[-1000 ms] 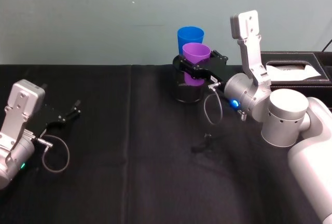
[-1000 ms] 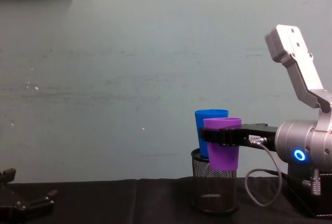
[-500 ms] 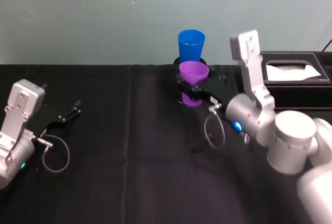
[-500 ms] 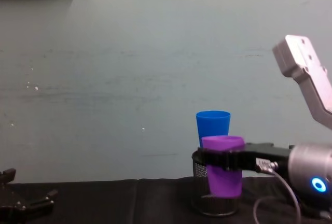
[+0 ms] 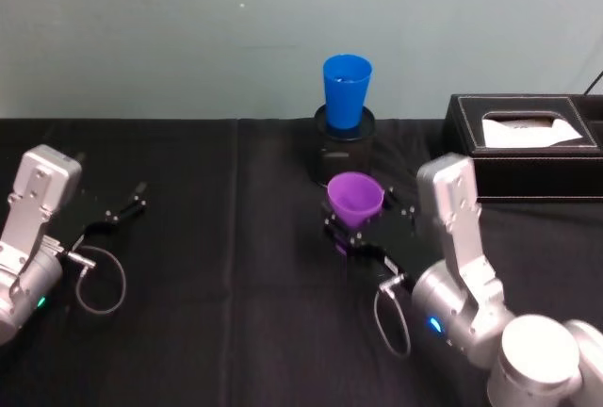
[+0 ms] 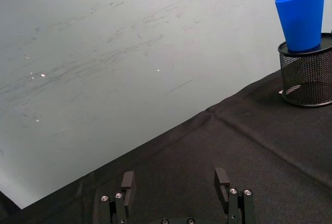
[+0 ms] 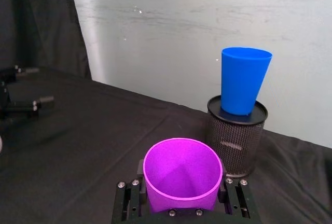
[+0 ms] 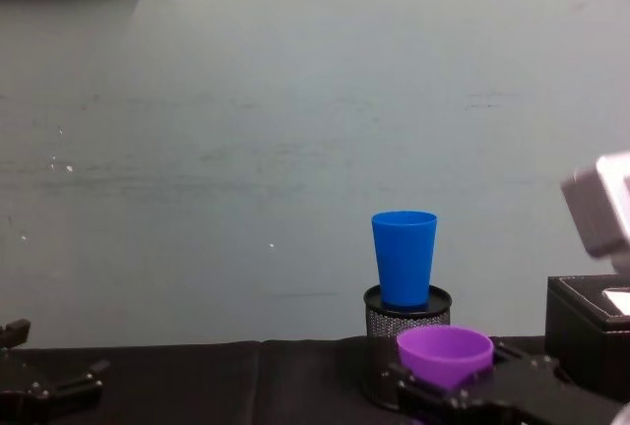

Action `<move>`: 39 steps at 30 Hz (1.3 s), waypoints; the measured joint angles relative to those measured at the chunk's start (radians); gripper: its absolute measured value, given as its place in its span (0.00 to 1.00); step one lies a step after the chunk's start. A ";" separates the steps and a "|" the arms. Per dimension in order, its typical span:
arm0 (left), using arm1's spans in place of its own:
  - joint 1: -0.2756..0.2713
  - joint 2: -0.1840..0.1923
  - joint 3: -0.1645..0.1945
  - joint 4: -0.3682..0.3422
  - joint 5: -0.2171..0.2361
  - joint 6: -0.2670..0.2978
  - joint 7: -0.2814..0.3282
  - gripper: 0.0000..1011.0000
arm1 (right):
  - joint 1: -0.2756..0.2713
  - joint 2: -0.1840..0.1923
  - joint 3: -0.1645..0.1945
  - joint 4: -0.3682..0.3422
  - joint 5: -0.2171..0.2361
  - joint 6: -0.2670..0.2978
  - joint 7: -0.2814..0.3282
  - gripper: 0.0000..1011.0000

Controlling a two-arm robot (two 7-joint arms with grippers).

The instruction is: Pick up one cup with a gripper and tap it against the other cup.

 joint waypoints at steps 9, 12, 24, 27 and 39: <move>0.000 0.000 0.000 0.000 0.000 0.000 0.000 0.99 | -0.034 -0.028 0.014 0.070 -0.057 -0.099 -0.037 0.73; 0.000 0.000 0.000 0.000 0.000 0.000 0.000 0.99 | -0.032 -0.040 0.028 0.090 -0.038 -0.097 -0.019 0.73; 0.000 0.000 0.000 0.000 0.000 0.000 0.000 0.99 | -0.031 -0.065 0.057 0.118 -0.026 -0.097 0.017 0.78; 0.000 0.000 0.000 0.000 0.000 0.000 0.000 0.99 | -0.033 -0.069 0.062 0.118 -0.027 -0.103 0.020 0.87; 0.000 0.000 0.000 0.000 0.000 0.000 0.000 0.99 | -0.051 -0.071 0.088 -0.004 -0.029 -0.067 0.013 0.99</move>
